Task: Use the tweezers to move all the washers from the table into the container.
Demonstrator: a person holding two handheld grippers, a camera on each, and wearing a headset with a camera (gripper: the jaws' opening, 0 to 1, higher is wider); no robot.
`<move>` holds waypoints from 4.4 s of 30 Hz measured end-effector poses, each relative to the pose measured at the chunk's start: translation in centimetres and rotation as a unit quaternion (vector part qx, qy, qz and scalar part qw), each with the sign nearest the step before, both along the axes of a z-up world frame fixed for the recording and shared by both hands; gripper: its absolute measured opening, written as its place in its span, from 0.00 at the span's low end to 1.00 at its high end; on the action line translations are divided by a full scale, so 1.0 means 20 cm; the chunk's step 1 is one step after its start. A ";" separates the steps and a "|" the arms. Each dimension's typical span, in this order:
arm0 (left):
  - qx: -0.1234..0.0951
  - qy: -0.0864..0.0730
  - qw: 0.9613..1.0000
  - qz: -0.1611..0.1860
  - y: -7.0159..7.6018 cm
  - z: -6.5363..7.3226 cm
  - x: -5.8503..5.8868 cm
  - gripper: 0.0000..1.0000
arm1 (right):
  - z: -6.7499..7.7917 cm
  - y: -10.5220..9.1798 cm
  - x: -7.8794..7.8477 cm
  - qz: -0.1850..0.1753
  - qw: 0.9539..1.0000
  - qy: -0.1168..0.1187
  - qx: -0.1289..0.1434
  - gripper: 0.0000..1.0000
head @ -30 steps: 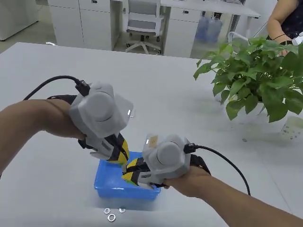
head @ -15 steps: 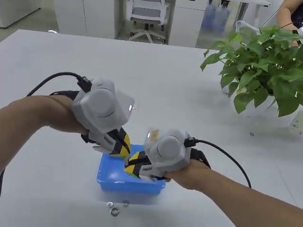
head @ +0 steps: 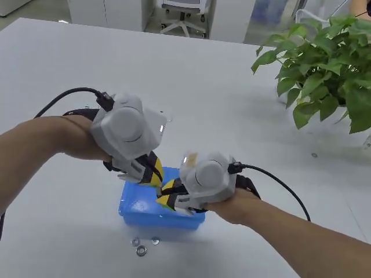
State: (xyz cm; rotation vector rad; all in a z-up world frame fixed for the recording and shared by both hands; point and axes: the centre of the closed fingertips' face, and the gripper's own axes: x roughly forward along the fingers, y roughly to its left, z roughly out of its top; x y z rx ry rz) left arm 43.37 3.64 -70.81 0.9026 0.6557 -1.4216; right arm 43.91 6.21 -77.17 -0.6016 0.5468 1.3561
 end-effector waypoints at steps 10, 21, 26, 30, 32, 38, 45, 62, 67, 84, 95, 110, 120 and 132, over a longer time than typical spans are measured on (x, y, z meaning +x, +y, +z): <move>-0.003 0.004 1.000 0.001 0.00 -0.04 0.01 0.06 | -0.05 -0.01 0.01 0.007 1.000 0.004 -0.007 0.09; -0.003 0.003 1.000 0.001 -0.01 -0.06 0.02 0.06 | -0.06 -0.02 0.02 0.014 1.000 0.003 -0.015 0.10; -0.002 0.002 1.000 0.001 -0.01 -0.05 0.01 0.06 | -0.05 -0.02 0.01 0.016 1.000 0.002 -0.015 0.10; -0.001 0.000 1.000 0.000 -0.01 -0.03 0.00 0.06 | -0.04 -0.02 0.01 0.016 1.000 0.000 -0.014 0.10; -0.001 0.000 1.000 -0.001 -0.01 -0.03 0.00 0.06 | -0.03 -0.02 0.01 0.016 1.000 -0.002 -0.013 0.10; 0.000 -0.003 1.000 -0.003 -0.02 0.01 -0.02 0.06 | 0.01 -0.02 -0.01 0.015 1.000 -0.007 -0.009 0.10; 0.003 -0.008 1.000 -0.005 -0.03 0.06 -0.05 0.06 | 0.06 -0.03 -0.03 0.014 1.000 -0.016 -0.005 0.10; 0.000 -0.020 1.000 -0.006 -0.04 0.21 -0.16 0.06 | 0.21 -0.02 -0.13 0.010 0.999 -0.036 0.013 0.10; 0.001 -0.022 1.000 -0.006 -0.03 0.23 -0.20 0.06 | 0.23 -0.02 -0.17 0.009 0.999 -0.039 0.016 0.10; 0.001 -0.019 1.000 -0.005 -0.03 0.22 -0.33 0.06 | 0.22 -0.02 -0.30 0.011 0.999 -0.039 0.016 0.10; 0.000 -0.007 1.000 -0.004 -0.03 0.15 -0.39 0.06 | 0.15 -0.02 -0.37 0.020 0.999 -0.031 0.008 0.10; -0.001 0.010 1.000 -0.004 -0.04 0.05 -0.42 0.06 | 0.05 -0.03 -0.39 0.027 0.999 -0.022 0.003 0.10; 0.001 0.021 1.000 -0.002 -0.02 -0.02 -0.42 0.06 | -0.02 -0.02 -0.41 0.032 0.999 -0.013 0.000 0.10; 0.002 0.033 0.999 0.004 -0.02 -0.07 -0.41 0.06 | -0.07 -0.02 -0.39 0.034 0.999 -0.002 -0.002 0.11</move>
